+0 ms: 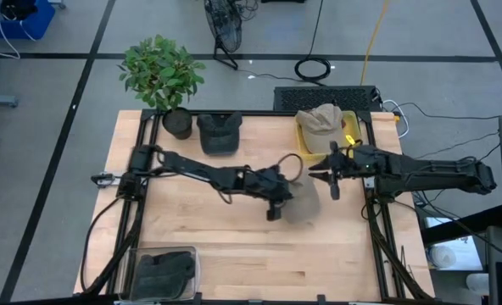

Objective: Pick & Place hat
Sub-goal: Put the brown cap into the yellow bin

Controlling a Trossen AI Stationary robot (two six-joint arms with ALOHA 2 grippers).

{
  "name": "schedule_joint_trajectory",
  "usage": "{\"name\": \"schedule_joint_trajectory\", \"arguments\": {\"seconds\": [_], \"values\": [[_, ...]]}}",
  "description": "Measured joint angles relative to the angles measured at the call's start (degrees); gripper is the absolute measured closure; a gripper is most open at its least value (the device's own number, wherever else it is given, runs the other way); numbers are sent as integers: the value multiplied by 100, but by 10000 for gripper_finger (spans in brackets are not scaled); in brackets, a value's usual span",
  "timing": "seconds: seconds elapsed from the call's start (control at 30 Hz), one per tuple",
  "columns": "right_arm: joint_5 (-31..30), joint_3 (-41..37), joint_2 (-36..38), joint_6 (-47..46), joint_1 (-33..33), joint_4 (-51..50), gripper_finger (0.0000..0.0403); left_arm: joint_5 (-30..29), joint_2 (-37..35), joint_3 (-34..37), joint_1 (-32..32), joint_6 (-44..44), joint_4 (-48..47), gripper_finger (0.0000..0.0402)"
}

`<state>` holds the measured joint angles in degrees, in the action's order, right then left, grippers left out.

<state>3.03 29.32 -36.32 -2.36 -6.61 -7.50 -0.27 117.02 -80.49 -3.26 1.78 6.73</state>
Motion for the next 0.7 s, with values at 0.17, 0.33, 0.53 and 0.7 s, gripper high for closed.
{"name": "schedule_joint_trajectory", "arguments": {"seconds": [0.17,0.33,0.53,0.7], "values": [[7,-27,37,10,-2,-585,332,472,680,-623,2,24,-231,387],[452,-266,6,140,2,-377,332,535,893,-824,2,-21,-427,396],[794,-675,-54,199,0,-212,332,527,893,-824,2,-57,-360,374],[973,-959,-123,341,0,336,332,493,893,-824,2,-55,-362,346]]}}
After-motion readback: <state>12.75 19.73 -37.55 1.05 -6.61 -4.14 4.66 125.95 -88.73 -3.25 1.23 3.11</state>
